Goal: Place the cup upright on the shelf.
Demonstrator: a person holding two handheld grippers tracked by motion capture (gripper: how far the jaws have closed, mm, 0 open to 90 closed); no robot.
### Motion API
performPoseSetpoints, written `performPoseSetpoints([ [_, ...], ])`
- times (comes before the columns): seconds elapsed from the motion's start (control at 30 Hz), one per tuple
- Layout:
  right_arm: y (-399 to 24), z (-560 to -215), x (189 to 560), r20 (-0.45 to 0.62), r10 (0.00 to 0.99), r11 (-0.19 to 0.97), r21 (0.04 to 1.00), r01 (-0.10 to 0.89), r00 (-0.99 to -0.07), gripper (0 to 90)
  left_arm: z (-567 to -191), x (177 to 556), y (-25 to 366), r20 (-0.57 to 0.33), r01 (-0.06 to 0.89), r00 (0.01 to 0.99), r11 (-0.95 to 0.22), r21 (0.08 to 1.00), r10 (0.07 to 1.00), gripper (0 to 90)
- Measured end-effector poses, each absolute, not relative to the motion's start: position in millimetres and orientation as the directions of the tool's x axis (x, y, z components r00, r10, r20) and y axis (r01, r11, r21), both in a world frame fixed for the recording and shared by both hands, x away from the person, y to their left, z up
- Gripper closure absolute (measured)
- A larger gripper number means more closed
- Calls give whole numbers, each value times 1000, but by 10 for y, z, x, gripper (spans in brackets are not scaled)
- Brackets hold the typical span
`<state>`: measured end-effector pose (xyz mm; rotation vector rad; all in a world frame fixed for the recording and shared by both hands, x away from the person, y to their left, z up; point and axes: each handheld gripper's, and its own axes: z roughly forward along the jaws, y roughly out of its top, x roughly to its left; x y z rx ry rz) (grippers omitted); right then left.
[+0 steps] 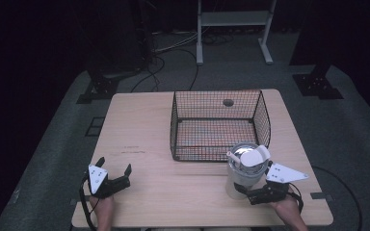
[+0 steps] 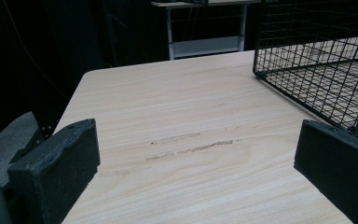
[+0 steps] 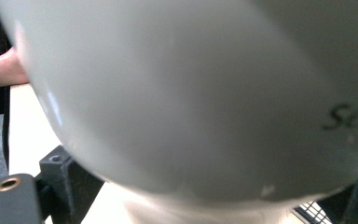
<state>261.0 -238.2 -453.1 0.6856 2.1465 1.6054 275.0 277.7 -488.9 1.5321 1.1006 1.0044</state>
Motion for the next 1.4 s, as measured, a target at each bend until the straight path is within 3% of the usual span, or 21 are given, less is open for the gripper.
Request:
performPoseSetpoints([
  [0.33, -2486, -4370, 2634, 17, 589, 165, 976, 140, -808, 86, -4889, 2748, 2779, 82, 170, 253, -128, 977, 964, 0],
  [1.4, -2291, -3778, 2839, -36, 528, 193, 978, 79, -848, 86, -4889, 2748, 2776, 80, 171, 253, -126, 977, 964, 0],
])
